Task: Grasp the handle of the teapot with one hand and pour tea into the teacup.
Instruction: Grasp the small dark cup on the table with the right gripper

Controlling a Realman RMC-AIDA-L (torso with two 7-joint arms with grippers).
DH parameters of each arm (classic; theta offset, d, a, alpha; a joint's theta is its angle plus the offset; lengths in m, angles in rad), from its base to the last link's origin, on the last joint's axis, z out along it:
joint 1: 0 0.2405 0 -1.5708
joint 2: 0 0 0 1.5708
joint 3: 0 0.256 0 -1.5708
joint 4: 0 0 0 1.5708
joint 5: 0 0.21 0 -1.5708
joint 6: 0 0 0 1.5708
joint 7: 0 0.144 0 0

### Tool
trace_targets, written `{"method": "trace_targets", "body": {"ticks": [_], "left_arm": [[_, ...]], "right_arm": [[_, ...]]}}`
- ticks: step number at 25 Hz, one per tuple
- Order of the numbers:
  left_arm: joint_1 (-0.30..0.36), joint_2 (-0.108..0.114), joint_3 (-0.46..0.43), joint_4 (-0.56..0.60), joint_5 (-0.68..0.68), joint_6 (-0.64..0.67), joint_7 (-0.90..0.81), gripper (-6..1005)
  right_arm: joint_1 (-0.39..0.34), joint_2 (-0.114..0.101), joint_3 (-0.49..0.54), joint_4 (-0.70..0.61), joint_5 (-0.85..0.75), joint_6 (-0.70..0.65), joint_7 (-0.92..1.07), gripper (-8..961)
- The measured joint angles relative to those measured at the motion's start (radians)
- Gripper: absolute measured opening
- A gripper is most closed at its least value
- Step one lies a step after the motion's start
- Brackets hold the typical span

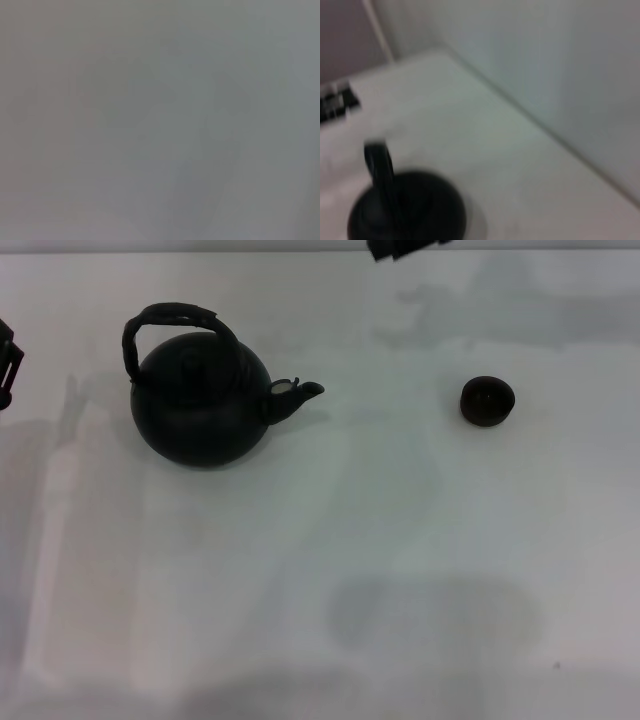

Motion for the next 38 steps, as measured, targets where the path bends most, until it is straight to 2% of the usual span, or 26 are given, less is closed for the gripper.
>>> {"method": "trace_targets", "body": {"ticks": [2, 4, 7, 11, 14, 15, 16, 18, 28, 38], "left_arm": [[-0.002, 0.0, 0.001, -0.001, 0.0, 0.0, 0.0, 888], [-0.003, 0.0, 0.001, -0.001, 0.0, 0.0, 0.0, 888], [-0.001, 0.0, 0.0, -0.001, 0.0, 0.0, 0.0, 887], [-0.003, 0.0, 0.0, -0.001, 0.0, 0.0, 0.0, 887], [-0.005, 0.0, -0.001, -0.001, 0.0, 0.0, 0.0, 887], [-0.006, 0.0, -0.001, -0.002, 0.0, 0.0, 0.0, 888], [-0.006, 0.0, 0.0, -0.001, 0.0, 0.0, 0.0, 888], [-0.007, 0.0, 0.0, -0.001, 0.0, 0.0, 0.0, 888], [-0.008, 0.0, 0.0, -0.002, 0.0, 0.0, -0.001, 886], [-0.008, 0.0, 0.005, -0.003, 0.001, 0.0, -0.007, 885]], "right_arm": [[0.042, 0.014, -0.001, 0.0, -0.122, -0.005, 0.06, 833], [0.082, 0.037, -0.001, 0.0, -0.253, -0.01, 0.127, 832], [0.128, 0.082, 0.0, 0.0, -0.416, -0.01, 0.196, 832], [0.169, 0.152, -0.003, 0.0, -0.639, 0.009, 0.299, 831], [0.196, 0.212, -0.001, 0.0, -0.813, 0.022, 0.372, 831], [0.205, 0.239, 0.0, 0.0, -0.87, 0.021, 0.39, 830], [0.205, 0.239, 0.0, 0.0, -0.87, 0.021, 0.39, 830], [0.212, 0.261, -0.001, 0.001, -0.925, 0.022, 0.412, 830], [0.214, 0.277, -0.006, 0.032, -0.998, 0.024, 0.449, 828], [0.194, 0.282, -0.002, 0.085, -1.007, 0.069, 0.453, 826]]}}
